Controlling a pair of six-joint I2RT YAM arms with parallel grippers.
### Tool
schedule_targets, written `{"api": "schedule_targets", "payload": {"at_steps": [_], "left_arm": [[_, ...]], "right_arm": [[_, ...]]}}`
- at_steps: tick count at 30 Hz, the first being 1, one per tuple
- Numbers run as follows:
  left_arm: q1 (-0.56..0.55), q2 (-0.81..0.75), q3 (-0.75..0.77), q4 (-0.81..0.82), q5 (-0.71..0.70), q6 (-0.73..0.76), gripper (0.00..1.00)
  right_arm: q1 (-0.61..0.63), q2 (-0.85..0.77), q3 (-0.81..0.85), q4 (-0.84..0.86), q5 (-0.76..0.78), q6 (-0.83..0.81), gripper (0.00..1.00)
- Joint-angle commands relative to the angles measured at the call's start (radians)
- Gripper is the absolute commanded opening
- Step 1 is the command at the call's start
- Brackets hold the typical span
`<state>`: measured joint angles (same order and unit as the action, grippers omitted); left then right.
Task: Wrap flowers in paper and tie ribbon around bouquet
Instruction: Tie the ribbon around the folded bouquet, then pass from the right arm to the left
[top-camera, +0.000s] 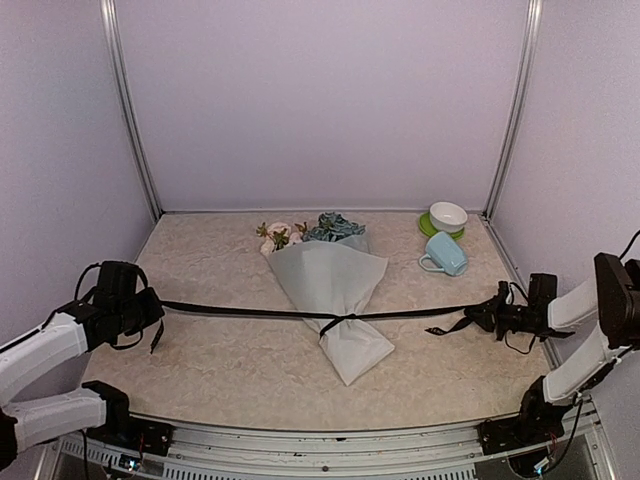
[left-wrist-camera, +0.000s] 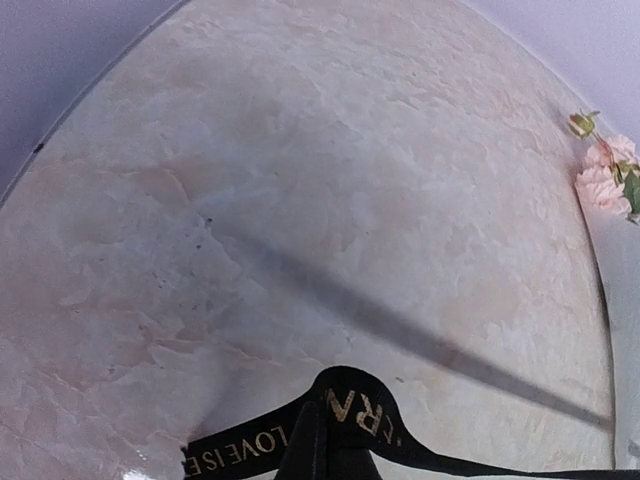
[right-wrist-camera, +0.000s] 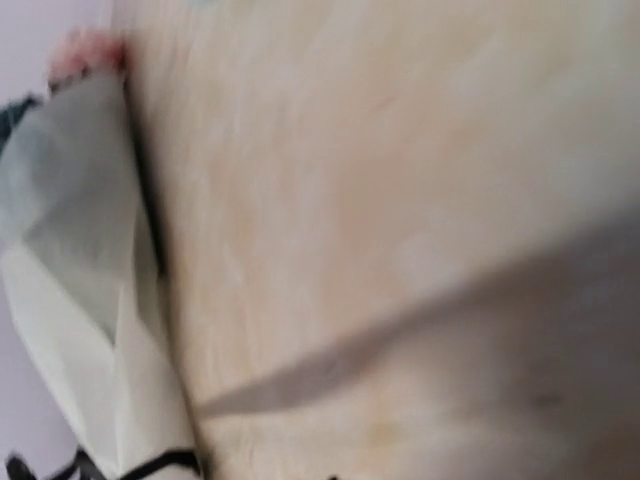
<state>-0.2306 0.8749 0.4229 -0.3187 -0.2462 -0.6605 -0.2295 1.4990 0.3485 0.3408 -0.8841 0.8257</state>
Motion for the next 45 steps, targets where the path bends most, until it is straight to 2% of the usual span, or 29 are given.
{"api": "schedule_targets", "payload": {"at_steps": [1, 5, 12, 19, 25, 28, 31, 35, 39, 42, 43, 45], "left_arm": [[0.114, -0.066, -0.024, 0.021, -0.034, 0.023, 0.0], [0.183, -0.082, -0.015, 0.019, -0.018, 0.035, 0.0], [0.246, -0.133, -0.018, 0.02, -0.019, 0.051, 0.0], [0.311, -0.196, -0.026, 0.012, -0.04, 0.041, 0.0], [0.33, -0.191, -0.03, 0.034, -0.008, 0.062, 0.0], [0.31, -0.165, -0.025, 0.081, 0.081, 0.091, 0.0], [0.192, -0.142, 0.003, 0.126, 0.107, 0.106, 0.0], [-0.062, -0.063, 0.089, 0.177, 0.045, 0.133, 0.0], [-0.373, 0.122, 0.209, 0.24, 0.005, 0.229, 0.0], [-0.584, 0.307, 0.346, 0.239, -0.014, 0.363, 0.0], [-0.645, 0.367, 0.396, 0.23, -0.024, 0.415, 0.01], [-0.753, 0.465, 0.508, 0.217, -0.002, 0.522, 0.2]], "right_arm": [[-0.105, 0.019, 0.003, 0.007, 0.071, -0.01, 0.0], [-0.206, 0.016, 0.009, -0.015, 0.108, -0.031, 0.0], [-0.313, 0.0, 0.004, -0.006, 0.179, -0.03, 0.0], [-0.418, 0.014, -0.011, -0.018, 0.178, -0.065, 0.0], [-0.424, -0.069, 0.011, -0.112, 0.19, -0.149, 0.0], [-0.322, -0.229, 0.072, -0.217, 0.182, -0.22, 0.0], [-0.096, -0.388, 0.204, -0.366, 0.244, -0.321, 0.0], [0.205, -0.502, 0.378, -0.4, 0.243, -0.376, 0.0], [0.476, -0.509, 0.516, -0.403, 0.275, -0.452, 0.0], [0.643, -0.47, 0.616, -0.4, 0.274, -0.498, 0.0], [0.683, -0.456, 0.645, -0.392, 0.266, -0.503, 0.0], [0.74, -0.431, 0.695, -0.364, 0.253, -0.505, 0.0]]}}
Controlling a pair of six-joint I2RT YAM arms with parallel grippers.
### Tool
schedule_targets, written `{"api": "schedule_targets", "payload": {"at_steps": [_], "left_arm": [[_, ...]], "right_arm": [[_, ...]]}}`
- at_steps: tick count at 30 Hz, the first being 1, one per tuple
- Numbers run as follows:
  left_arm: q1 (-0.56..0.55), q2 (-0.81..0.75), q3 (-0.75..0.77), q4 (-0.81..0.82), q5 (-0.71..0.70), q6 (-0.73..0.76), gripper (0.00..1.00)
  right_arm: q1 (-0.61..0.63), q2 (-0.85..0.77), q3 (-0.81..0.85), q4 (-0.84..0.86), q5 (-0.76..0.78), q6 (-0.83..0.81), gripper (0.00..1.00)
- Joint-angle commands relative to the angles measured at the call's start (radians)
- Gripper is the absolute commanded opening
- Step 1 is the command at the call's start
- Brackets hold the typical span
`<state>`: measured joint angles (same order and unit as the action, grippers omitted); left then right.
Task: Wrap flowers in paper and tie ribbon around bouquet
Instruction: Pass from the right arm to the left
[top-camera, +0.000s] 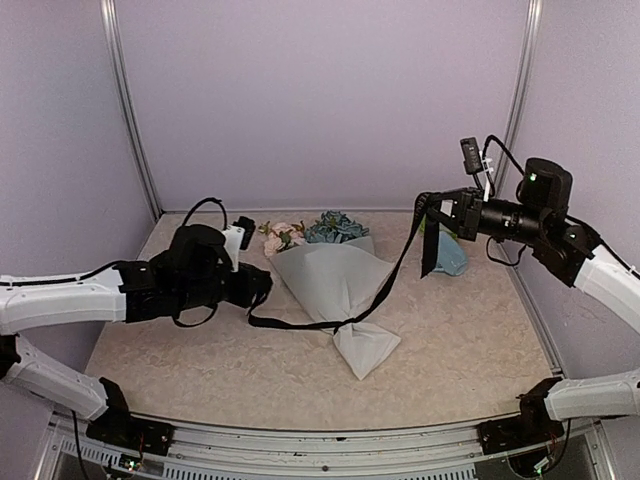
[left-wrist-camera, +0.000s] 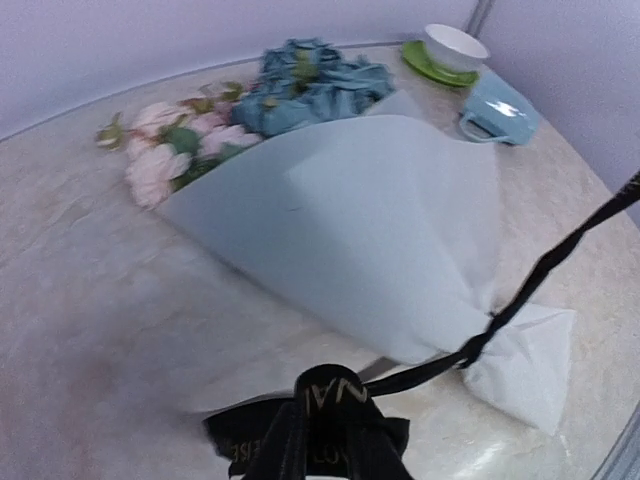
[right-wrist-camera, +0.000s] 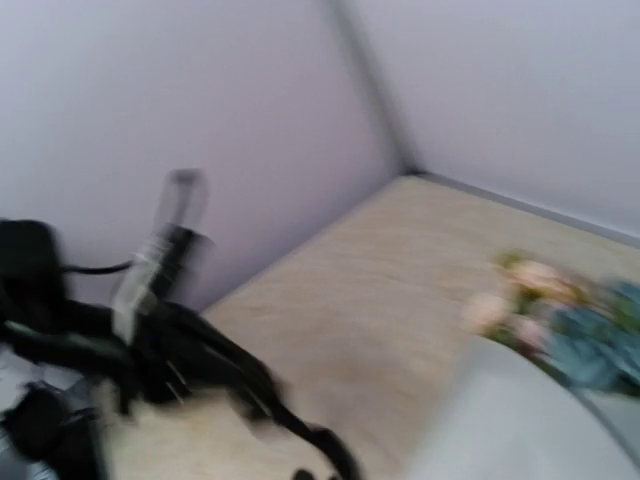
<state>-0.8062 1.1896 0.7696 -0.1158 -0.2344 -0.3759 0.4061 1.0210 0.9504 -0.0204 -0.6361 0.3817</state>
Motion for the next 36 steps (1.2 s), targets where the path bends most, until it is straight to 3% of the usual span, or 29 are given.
{"api": "schedule_targets", "payload": {"at_steps": [1, 3, 4, 5, 9, 12, 15, 17, 20, 24, 25, 27, 28, 29, 30, 34, 36], "left_arm": [[-0.216, 0.188, 0.197, 0.012, 0.012, 0.283, 0.35], [-0.272, 0.223, 0.23, 0.046, 0.04, 0.352, 0.66], [-0.292, 0.221, 0.225, 0.083, 0.063, 0.378, 0.92], [-0.306, 0.204, 0.212, 0.136, 0.105, 0.404, 0.98], [-0.308, 0.098, 0.094, 0.431, 0.265, 0.484, 0.99], [-0.305, 0.079, 0.014, 0.654, 0.253, 0.508, 0.99], [-0.302, 0.175, 0.143, 0.563, 0.262, 0.544, 0.99], [-0.297, 0.281, 0.242, 0.492, 0.286, 0.552, 0.86], [-0.262, 0.38, 0.347, 0.445, 0.259, 0.489, 0.5], [-0.209, 0.43, 0.381, 0.493, 0.332, 0.406, 0.05], [-0.206, 0.434, 0.381, 0.499, 0.346, 0.4, 0.0], [-0.208, 0.43, 0.37, 0.516, 0.377, 0.39, 0.0], [-0.209, 0.426, 0.351, 0.531, 0.38, 0.383, 0.0], [-0.209, 0.42, 0.337, 0.546, 0.379, 0.378, 0.0], [-0.208, 0.415, 0.322, 0.562, 0.375, 0.373, 0.0], [-0.192, 0.413, 0.297, 0.571, 0.4, 0.357, 0.0], [-0.175, 0.435, 0.327, 0.517, 0.374, 0.326, 0.0]], "right_arm": [[0.127, 0.065, 0.117, 0.013, -0.001, -0.06, 0.0], [0.166, 0.096, 0.165, 0.029, -0.016, -0.064, 0.0], [0.184, 0.114, 0.195, 0.035, -0.023, -0.067, 0.0], [0.215, 0.13, 0.209, 0.054, -0.027, -0.067, 0.0], [0.3, 0.194, 0.265, 0.08, -0.059, -0.087, 0.0], [0.343, 0.228, 0.305, 0.091, -0.081, -0.091, 0.0], [0.368, 0.256, 0.334, 0.113, -0.102, -0.09, 0.0], [0.376, 0.275, 0.35, 0.124, -0.114, -0.085, 0.0], [0.389, 0.292, 0.36, 0.135, -0.124, -0.079, 0.0], [0.392, 0.283, 0.333, 0.156, -0.135, -0.063, 0.0], [0.392, 0.277, 0.327, 0.146, -0.132, -0.065, 0.0], [0.39, 0.26, 0.321, 0.099, -0.082, -0.087, 0.0], [0.388, 0.249, 0.319, 0.059, -0.03, -0.101, 0.06], [0.38, 0.241, 0.315, 0.01, 0.03, -0.112, 0.2], [0.365, 0.238, 0.311, -0.046, 0.092, -0.116, 0.27], [0.233, 0.254, 0.227, -0.22, 0.148, -0.057, 0.53], [0.182, 0.247, 0.136, -0.253, 0.157, -0.045, 0.61]]}}
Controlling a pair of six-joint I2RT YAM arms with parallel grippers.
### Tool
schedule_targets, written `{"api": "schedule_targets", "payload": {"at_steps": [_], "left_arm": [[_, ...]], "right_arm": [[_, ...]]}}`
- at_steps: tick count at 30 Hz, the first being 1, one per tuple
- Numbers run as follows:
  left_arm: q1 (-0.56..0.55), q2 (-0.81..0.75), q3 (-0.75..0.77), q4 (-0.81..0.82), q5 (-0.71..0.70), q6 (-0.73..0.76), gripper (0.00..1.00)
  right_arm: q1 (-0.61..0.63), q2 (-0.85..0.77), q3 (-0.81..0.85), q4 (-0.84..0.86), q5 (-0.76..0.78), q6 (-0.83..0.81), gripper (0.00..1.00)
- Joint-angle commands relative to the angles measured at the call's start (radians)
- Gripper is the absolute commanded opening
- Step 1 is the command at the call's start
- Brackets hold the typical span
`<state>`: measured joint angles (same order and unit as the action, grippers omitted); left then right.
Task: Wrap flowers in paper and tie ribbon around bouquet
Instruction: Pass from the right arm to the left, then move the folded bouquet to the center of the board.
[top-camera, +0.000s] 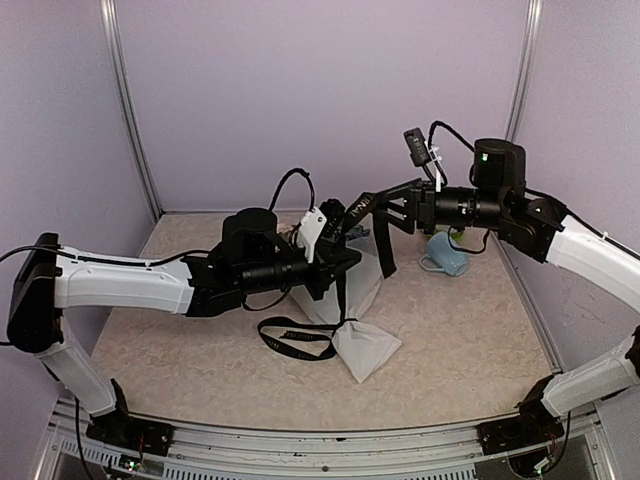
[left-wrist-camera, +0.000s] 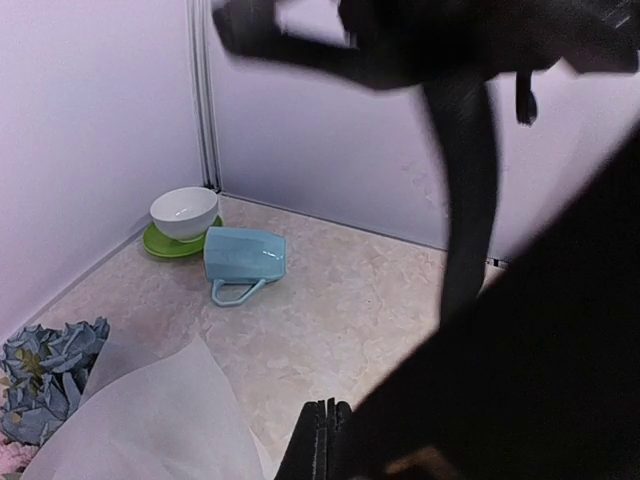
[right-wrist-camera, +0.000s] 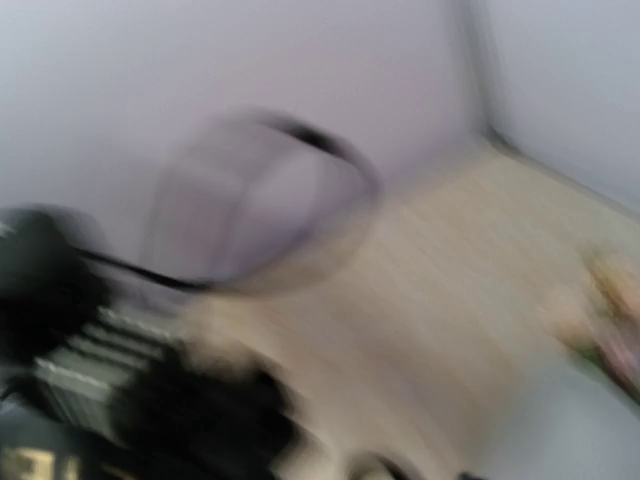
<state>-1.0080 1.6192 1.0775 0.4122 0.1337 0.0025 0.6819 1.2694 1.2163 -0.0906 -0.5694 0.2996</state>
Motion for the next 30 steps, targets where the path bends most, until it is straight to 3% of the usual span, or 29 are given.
{"api": "schedule_targets", "payload": {"at_steps": [1, 5, 14, 17, 20, 23, 26, 30], "left_arm": [[0.041, 0.022, 0.033, -0.033, -0.001, -0.081, 0.0], [0.041, 0.025, 0.023, -0.012, -0.006, -0.107, 0.0], [0.009, -0.012, 0.029, 0.063, -0.036, -0.077, 0.0], [-0.006, -0.02, 0.031, 0.091, -0.03, -0.052, 0.0], [-0.009, 0.001, 0.043, 0.088, -0.018, -0.05, 0.0], [-0.01, 0.02, 0.053, 0.1, 0.001, -0.068, 0.0], [-0.017, 0.032, 0.063, 0.129, 0.039, -0.079, 0.0], [-0.022, 0.047, 0.085, 0.146, 0.09, -0.081, 0.0]], "right_arm": [[-0.108, -0.009, -0.175, -0.192, 0.098, 0.03, 0.64], [-0.119, -0.006, -0.34, -0.156, 0.091, -0.011, 0.79], [-0.119, 0.217, -0.508, 0.065, -0.088, -0.044, 0.8], [-0.119, 0.312, -0.521, 0.158, -0.139, -0.031, 0.66], [-0.113, 0.397, -0.505, 0.204, -0.167, -0.02, 0.4], [-0.087, 0.451, -0.509, 0.232, -0.171, -0.008, 0.22], [-0.047, 0.475, -0.53, 0.269, -0.156, 0.019, 0.12], [0.034, 0.484, -0.566, 0.361, -0.161, 0.084, 0.08]]}}
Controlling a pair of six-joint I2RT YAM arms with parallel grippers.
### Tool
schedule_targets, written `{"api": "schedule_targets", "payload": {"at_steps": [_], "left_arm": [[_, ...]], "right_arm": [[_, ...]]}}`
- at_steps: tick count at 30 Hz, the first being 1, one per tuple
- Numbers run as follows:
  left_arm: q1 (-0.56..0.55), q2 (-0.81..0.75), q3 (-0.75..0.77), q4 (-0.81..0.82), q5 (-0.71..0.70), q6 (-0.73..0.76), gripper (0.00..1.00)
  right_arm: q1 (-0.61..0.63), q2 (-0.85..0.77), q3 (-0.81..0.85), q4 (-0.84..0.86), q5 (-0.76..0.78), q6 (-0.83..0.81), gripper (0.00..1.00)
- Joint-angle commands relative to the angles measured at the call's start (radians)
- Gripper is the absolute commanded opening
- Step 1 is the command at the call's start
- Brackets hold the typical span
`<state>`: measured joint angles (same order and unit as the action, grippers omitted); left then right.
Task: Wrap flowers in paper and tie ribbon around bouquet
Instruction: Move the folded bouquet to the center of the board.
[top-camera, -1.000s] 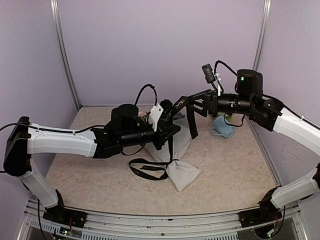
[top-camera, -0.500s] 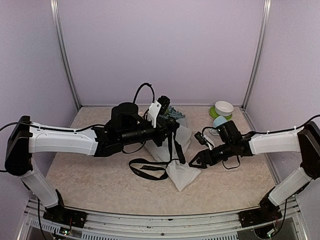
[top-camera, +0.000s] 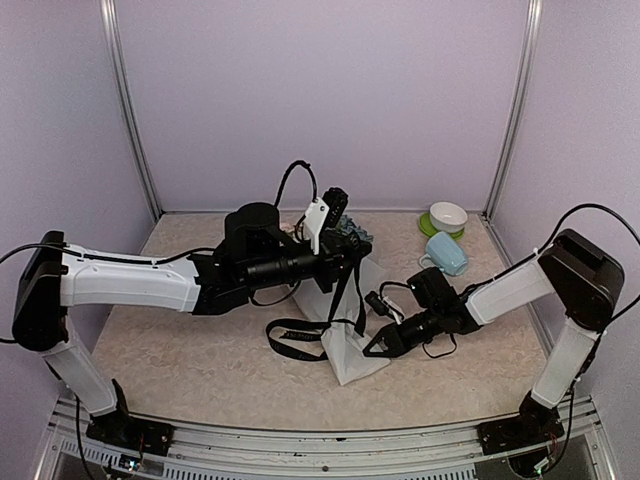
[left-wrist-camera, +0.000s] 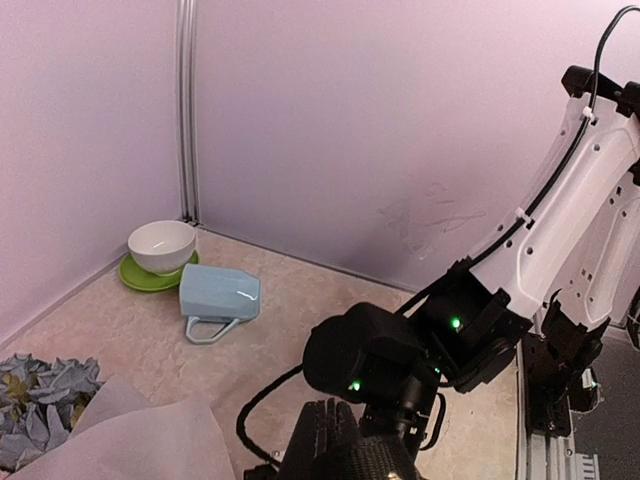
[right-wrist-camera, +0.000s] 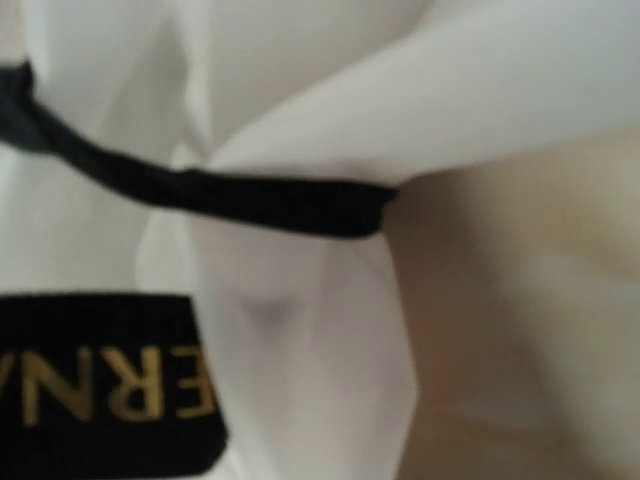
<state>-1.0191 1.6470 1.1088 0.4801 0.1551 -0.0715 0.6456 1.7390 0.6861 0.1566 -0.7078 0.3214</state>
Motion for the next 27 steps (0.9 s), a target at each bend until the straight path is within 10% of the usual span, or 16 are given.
{"api": "schedule_targets", "payload": {"at_steps": [1, 7, 18, 27], "left_arm": [[-0.007, 0.019, 0.051, 0.079, 0.078, -0.006, 0.0], [0.037, 0.003, -0.068, 0.154, 0.104, -0.076, 0.0], [0.031, 0.048, -0.06, 0.087, 0.108, -0.054, 0.0], [0.011, 0.064, -0.024, 0.038, 0.059, -0.018, 0.0]], "right_arm": [[0.086, 0.012, -0.045, 0.136, -0.021, 0.078, 0.08], [0.108, -0.01, -0.071, 0.201, -0.022, 0.156, 0.35], [0.084, -0.439, -0.038, -0.289, 0.387, -0.055, 0.99], [0.107, -0.67, 0.018, -0.092, 0.164, -0.176, 1.0]]}}
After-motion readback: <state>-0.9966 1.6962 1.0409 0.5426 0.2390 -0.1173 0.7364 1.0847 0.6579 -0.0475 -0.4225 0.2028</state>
